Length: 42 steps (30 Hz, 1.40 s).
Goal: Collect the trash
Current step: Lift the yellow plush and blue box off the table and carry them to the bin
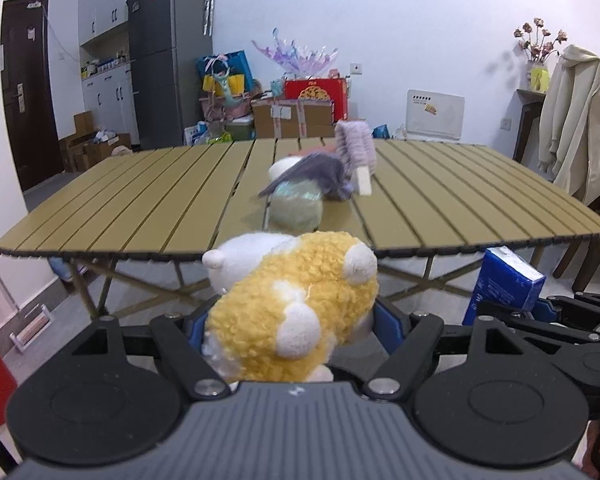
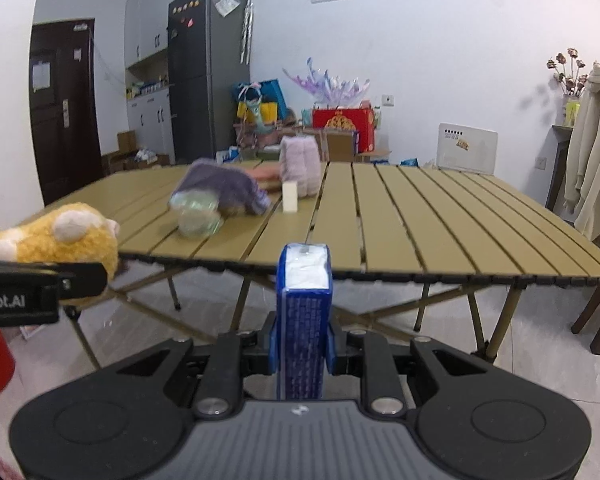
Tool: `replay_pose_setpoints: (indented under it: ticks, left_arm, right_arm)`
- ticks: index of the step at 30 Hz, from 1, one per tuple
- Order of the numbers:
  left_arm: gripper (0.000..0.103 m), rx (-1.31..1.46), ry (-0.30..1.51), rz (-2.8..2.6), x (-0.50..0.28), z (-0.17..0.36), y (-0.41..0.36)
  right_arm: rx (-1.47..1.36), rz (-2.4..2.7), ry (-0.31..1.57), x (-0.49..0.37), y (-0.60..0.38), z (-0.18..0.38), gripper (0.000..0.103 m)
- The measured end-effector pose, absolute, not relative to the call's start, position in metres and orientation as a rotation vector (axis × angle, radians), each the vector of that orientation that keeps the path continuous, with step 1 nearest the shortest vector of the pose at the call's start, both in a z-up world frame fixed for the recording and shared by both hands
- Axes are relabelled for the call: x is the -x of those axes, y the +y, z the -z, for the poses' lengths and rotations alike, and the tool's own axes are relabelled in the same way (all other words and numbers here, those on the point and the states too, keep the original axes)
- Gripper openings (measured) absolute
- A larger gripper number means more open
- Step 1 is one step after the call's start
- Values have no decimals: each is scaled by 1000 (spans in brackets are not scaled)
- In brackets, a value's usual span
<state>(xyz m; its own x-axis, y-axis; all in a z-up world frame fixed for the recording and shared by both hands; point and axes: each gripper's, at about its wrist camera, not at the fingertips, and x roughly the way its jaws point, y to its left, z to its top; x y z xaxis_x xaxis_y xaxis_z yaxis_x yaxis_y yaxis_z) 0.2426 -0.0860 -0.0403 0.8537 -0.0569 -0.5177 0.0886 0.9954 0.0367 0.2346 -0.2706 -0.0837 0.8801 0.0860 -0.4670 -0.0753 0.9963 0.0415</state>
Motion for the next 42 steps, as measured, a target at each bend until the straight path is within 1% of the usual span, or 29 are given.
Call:
replay_pose_setpoints:
  ticks: [20, 30, 34, 42]
  left_arm:
    - [78, -46, 701, -24, -213, 111, -26]
    - [78, -34, 783, -68, -220, 152, -10]
    - [78, -36, 845, -87, -228, 172, -4]
    - [78, -49, 918, -161, -239, 190, 10]
  right_arm:
    - [30, -129, 683, -210, -243, 143, 21]
    - [51, -118, 758, -215, -239, 167, 21]
    - [61, -96, 806, -220, -241, 180, 21]
    - [69, -84, 879, -234, -241, 203, 21]
